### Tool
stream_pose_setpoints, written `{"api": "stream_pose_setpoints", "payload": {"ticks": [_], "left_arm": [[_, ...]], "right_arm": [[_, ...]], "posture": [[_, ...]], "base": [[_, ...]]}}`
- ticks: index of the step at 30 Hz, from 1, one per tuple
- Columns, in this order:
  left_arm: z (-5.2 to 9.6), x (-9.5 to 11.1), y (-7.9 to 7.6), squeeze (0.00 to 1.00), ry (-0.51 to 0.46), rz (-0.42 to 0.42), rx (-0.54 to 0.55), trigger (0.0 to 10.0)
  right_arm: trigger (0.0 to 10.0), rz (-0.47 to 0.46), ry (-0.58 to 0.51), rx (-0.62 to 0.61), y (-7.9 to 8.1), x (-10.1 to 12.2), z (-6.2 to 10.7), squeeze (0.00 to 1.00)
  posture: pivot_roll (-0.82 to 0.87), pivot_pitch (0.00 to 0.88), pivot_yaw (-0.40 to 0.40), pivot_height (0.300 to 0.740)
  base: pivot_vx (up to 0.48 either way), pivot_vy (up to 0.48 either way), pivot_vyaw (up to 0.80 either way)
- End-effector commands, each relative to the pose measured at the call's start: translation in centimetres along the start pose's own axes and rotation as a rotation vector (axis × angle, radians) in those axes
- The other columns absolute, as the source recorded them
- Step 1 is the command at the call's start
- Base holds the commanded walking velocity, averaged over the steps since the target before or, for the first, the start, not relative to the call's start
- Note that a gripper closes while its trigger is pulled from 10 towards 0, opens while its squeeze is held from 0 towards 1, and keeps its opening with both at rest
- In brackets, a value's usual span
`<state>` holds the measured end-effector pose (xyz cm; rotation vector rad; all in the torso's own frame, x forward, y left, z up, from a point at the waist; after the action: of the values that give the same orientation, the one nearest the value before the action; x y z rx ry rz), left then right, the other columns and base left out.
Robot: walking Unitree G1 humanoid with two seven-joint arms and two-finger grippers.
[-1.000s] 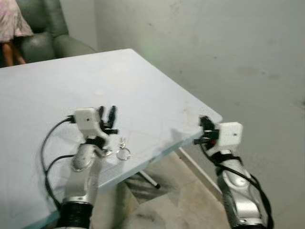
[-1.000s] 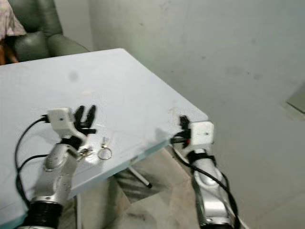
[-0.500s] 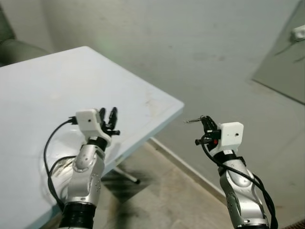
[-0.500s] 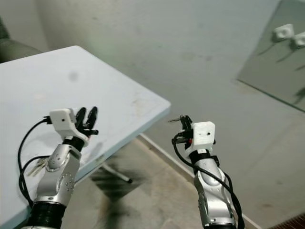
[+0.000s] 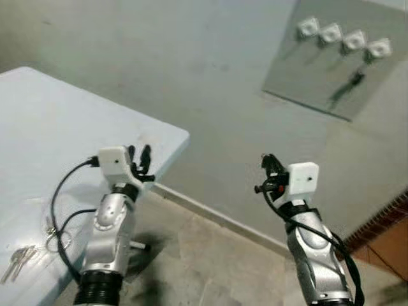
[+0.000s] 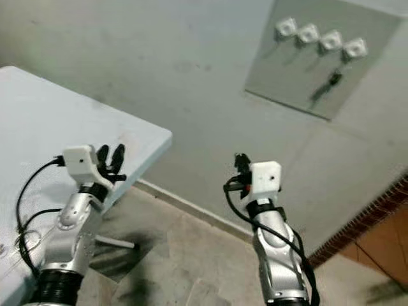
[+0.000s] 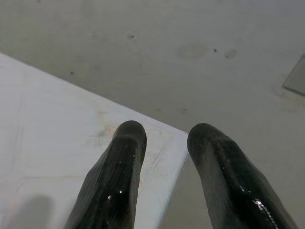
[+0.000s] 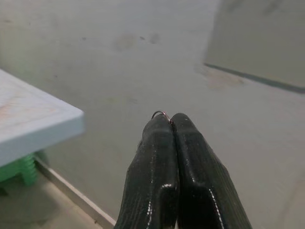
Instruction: Hang keys on a hook
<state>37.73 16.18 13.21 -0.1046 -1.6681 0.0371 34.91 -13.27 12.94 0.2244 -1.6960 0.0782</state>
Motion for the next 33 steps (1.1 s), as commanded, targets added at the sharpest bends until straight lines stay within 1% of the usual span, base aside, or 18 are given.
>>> {"api": "stream_pose_setpoints", "payload": {"ticks": [1,9,13,15,20,22,25,27,29,31,33], "left_arm": [[0.0,-0.1,-1.4,0.00,0.003,0.002,-0.032,10.0],[0.4,-0.2,-1.6,0.00,0.009,-0.006,-0.048,10.0],[1.0,-0.3,-2.2,0.00,0.015,-0.017,-0.092,10.0],[1.7,-0.5,-2.5,0.00,0.022,-0.026,-0.128,10.0],[2.1,-0.5,-2.3,0.00,0.020,-0.030,-0.133,10.0],[2.2,-0.6,-2.6,0.00,0.035,-0.007,-0.153,10.0],[2.0,-0.4,-2.2,0.00,0.040,0.013,-0.126,10.0],[1.9,-0.4,-2.2,0.00,0.042,0.014,-0.122,10.0],[1.8,-0.5,-2.1,0.00,0.052,0.021,-0.108,10.0],[1.7,-0.8,-1.8,0.00,0.078,0.025,-0.086,10.0],[1.6,-1.1,-1.5,0.00,0.091,0.022,-0.064,10.0]], "right_arm": [[10.0,0.016,-0.004,-0.024,-1.0,0.3,0.2,0.00],[10.0,0.019,0.001,-0.036,-1.3,0.2,0.3,0.00],[10.0,0.023,0.004,-0.038,-1.4,0.1,0.4,0.00],[10.0,0.030,0.013,-0.044,-1.7,0.0,0.5,0.00],[10.0,0.031,0.023,-0.052,-2.0,-0.2,0.7,0.00],[10.0,0.013,0.020,-0.067,-2.3,-0.3,0.8,0.00],[10.0,0.003,0.015,-0.104,-2.9,-0.1,0.8,0.00],[10.0,0.005,0.016,-0.111,-3.0,-0.1,0.8,0.00],[10.0,-0.012,0.028,-0.124,-3.1,-0.2,0.7,0.00],[10.0,-0.019,0.047,-0.153,-3.3,-0.5,0.6,0.00],[10.0,-0.047,0.075,-0.186,-3.7,-0.9,0.7,0.00]], "posture": [[0.11,0.000,-0.081,0.740],[0.12,0.000,-0.075,0.740],[0.12,0.000,-0.072,0.740],[0.12,0.000,-0.064,0.740],[0.12,0.000,-0.060,0.740],[0.12,0.000,-0.058,0.740],[0.13,0.000,-0.057,0.740],[0.12,0.000,-0.056,0.740],[0.12,0.000,-0.055,0.740],[0.12,0.000,-0.054,0.740],[0.12,0.000,-0.054,0.740]], "base": [[0.000,0.000,-0.76],[0.000,0.000,-0.76],[0.000,0.000,-0.76],[0.000,0.000,-0.75],[0.000,0.000,-0.75],[0.000,0.000,-0.74],[0.000,0.000,-0.15],[0.000,0.000,0.00],[0.000,0.000,0.00],[0.000,0.000,0.00],[0.000,0.000,0.00]]}}
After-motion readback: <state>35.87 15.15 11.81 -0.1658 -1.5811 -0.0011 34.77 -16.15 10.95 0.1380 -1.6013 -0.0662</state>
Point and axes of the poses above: a point about 5 cm out from each wrist's last joint towards the gripper, its own z axis pointing back from the gripper into the wrist, its own x axis along the axis of the wrist's last joint, y = z × x, the point moved 6 cm from there along -z, pointing out of the wrist towards the gripper, and after that the axes turned 5 degrees about -z, right-handed, at the moved point
